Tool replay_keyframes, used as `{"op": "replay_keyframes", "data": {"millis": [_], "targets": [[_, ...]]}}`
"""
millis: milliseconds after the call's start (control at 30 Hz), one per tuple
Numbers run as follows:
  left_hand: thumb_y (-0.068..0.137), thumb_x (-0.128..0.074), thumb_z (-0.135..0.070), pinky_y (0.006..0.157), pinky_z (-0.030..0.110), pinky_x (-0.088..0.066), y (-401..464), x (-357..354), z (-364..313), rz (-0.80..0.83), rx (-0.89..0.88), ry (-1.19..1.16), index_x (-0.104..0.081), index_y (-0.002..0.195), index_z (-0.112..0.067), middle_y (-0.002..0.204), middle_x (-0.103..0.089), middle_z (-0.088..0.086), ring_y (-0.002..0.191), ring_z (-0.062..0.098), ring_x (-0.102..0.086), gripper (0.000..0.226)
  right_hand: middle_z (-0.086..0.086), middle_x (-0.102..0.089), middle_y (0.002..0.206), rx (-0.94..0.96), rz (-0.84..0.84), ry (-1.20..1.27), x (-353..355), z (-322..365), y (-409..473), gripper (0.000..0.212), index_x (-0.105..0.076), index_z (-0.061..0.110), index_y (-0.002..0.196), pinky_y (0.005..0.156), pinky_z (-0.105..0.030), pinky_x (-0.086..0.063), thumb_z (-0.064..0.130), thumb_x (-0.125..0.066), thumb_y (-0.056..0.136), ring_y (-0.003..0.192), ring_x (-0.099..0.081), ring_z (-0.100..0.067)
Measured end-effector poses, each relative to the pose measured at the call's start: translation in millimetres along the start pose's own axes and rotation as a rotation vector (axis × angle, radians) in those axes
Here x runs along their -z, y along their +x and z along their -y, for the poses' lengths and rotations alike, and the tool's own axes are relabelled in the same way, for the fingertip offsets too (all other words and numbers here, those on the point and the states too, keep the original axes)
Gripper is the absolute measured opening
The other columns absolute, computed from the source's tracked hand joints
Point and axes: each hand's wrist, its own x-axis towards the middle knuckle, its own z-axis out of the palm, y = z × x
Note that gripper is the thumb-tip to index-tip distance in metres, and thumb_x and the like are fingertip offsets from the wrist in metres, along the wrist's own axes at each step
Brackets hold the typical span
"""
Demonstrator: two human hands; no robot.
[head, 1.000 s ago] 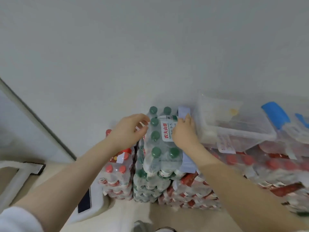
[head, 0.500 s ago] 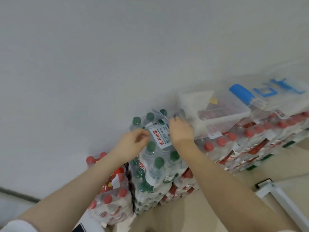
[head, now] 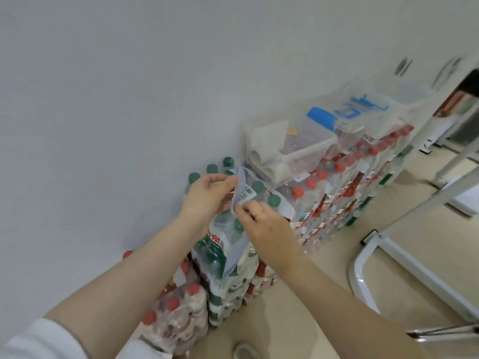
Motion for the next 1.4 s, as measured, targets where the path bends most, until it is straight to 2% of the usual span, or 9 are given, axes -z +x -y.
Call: {"op": "replay_keyframes", "data": {"millis": [167,333,400,500,700,867,1000,1267,1400], "targets": [[0.080,-0.067,-0.004,0.054,0.018,-0.053,-21.0,-0.6,19.9,0.118,0.073,0.114,-0.059,0.099,-0.002,0.075,-0.062,0.007,0.057,0.011,-0.060,0.020,-0.008,-0.067,0.081,-0.089,0.041,0.025,11.1,22.9,-26.4,0.048,-0.070,0.002,0.096,0.043,-0.021,-0.047,-0.002,-0.081,0.049,0.060,-0.061,-0.021],[0.084,-0.062,-0.034,0.073,0.026,-0.056,-48.6,-5.8,36.8,0.398,0.412,0.022,-0.066,0.098,-0.007,0.085,-0.066,0.006,0.074,0.014,-0.064,0.030,0.004,-0.057,0.092,-0.172,0.192,0.151,34.5,33.1,-48.8,0.029,-0.057,0.006,0.113,0.079,-0.033,-0.041,0.019,-0.036,0.098,0.093,-0.050,-0.022],[0.085,-0.061,-0.036,0.073,0.032,-0.057,-55.1,-6.6,48.3,0.469,0.531,-0.088,-0.062,0.109,-0.004,0.101,-0.062,0.012,0.091,0.023,-0.063,0.041,0.021,-0.039,0.076,-0.225,0.130,0.155,38.5,33.3,-60.2,0.029,-0.056,0.011,0.109,0.072,-0.025,-0.034,0.025,-0.033,0.099,0.083,-0.043,-0.011],[0.087,-0.060,-0.018,0.072,0.038,-0.059,-58.9,-13.0,60.9,0.411,0.604,-0.246,-0.055,0.119,0.001,0.121,-0.053,0.019,0.100,0.030,-0.062,0.037,0.006,-0.046,0.086,-0.348,0.131,0.092,43.5,35.0,-71.3,0.020,-0.060,0.010,0.102,0.053,-0.024,-0.040,0.012,-0.051,0.084,0.069,-0.049,-0.014],[0.087,-0.051,0.008,0.048,0.008,-0.047,-66.4,-37.9,59.6,0.300,0.330,-0.215,-0.052,0.108,0.003,0.075,-0.064,0.004,0.048,-0.001,-0.061,0.021,-0.010,-0.057,0.088,-0.330,0.059,0.010,25.5,32.2,-116.7,0.047,-0.058,0.003,0.104,0.039,-0.027,-0.045,-0.004,-0.071,0.060,0.059,-0.054,-0.024],[0.086,-0.059,0.000,0.071,0.021,-0.052,-71.4,-60.8,33.8,0.414,0.224,-0.165,-0.054,0.107,-0.008,0.091,-0.065,0.007,0.073,0.013,-0.065,0.023,0.005,-0.058,0.085,-0.728,-0.194,0.397,47.1,22.6,-129.0,0.016,-0.060,0.021,0.093,0.064,-0.011,-0.041,0.033,-0.056,0.083,0.072,-0.050,-0.005],[0.084,-0.061,-0.001,0.079,0.028,-0.052,-91.5,-75.3,16.7,0.565,0.027,0.042,-0.063,0.105,-0.010,0.094,-0.072,0.006,0.082,0.018,-0.067,0.022,0.020,-0.055,0.104,-1.031,-0.389,0.885,85.1,-6.6,-112.3,0.024,-0.048,0.035,0.109,0.080,-0.011,-0.043,0.023,-0.057,0.090,0.096,-0.053,0.005],[0.086,-0.061,-0.018,0.082,0.048,-0.051,-118.4,-105.9,-8.1,0.509,-0.255,0.218,-0.068,0.082,-0.018,0.080,-0.073,0.009,0.071,0.021,-0.063,0.008,0.000,-0.064,0.075,-0.938,-0.340,1.064,141.3,-48.6,-101.4,0.016,-0.063,0.020,0.080,0.062,-0.019,-0.049,0.008,-0.057,0.089,0.065,-0.059,-0.006],[0.089,-0.057,-0.018,0.075,0.043,-0.052,-133.2,-120.5,-13.9,0.501,-0.295,0.225,-0.067,0.083,-0.012,0.077,-0.071,0.010,0.071,0.024,-0.062,0.012,-0.005,-0.061,0.073,-0.881,-0.263,1.034,152.6,-56.6,-107.5,0.018,-0.060,0.024,0.080,0.058,-0.025,-0.048,0.009,-0.056,0.089,0.066,-0.057,-0.017]]}}
